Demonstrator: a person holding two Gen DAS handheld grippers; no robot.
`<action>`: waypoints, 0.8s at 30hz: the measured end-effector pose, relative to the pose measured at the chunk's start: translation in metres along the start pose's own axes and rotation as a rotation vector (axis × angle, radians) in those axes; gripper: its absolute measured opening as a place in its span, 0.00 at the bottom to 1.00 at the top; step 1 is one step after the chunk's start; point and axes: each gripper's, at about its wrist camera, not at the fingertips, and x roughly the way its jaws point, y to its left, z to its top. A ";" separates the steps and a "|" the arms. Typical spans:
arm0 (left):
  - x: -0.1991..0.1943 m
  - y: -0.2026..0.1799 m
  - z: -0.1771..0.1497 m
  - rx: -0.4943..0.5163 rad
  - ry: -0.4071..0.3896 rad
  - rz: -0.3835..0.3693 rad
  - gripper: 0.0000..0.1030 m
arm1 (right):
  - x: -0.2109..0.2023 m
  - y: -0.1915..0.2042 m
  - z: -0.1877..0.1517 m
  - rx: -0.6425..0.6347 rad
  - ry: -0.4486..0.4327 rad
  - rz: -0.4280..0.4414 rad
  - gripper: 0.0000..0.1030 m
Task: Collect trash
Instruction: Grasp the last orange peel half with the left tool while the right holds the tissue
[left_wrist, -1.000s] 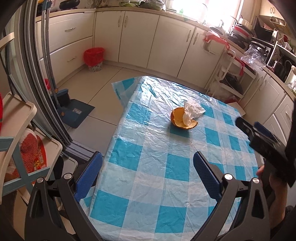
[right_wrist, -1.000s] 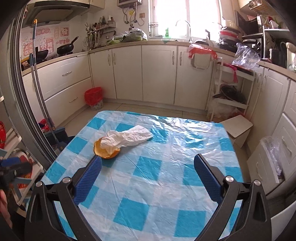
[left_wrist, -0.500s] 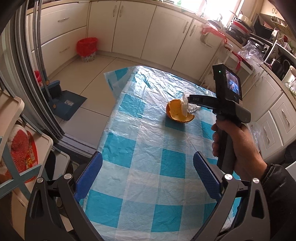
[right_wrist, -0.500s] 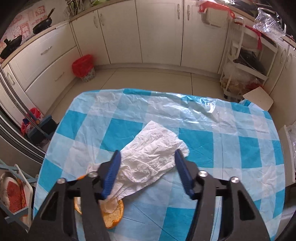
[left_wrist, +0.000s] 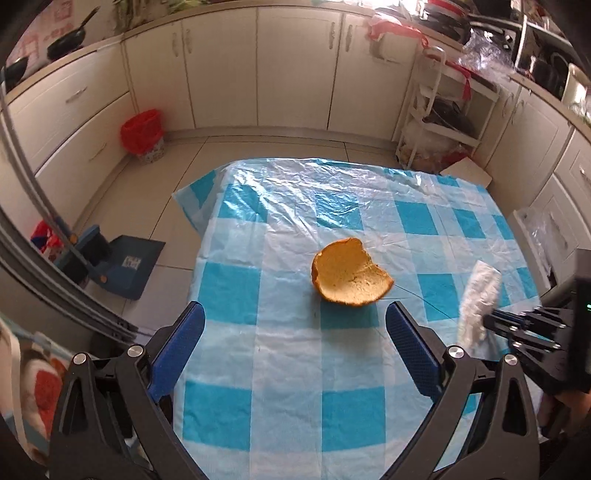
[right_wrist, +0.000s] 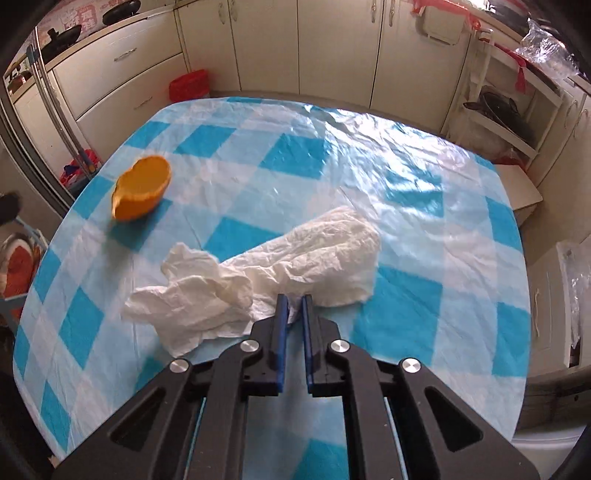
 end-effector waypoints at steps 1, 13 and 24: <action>0.010 -0.006 0.004 0.029 -0.001 0.010 0.92 | -0.006 -0.005 -0.007 0.013 0.000 0.005 0.11; 0.072 -0.019 0.020 0.068 0.050 -0.065 0.50 | -0.033 -0.009 0.004 0.068 -0.168 0.045 0.75; 0.057 -0.022 -0.004 0.060 0.131 -0.148 0.07 | 0.004 0.009 0.003 -0.009 -0.117 0.020 0.80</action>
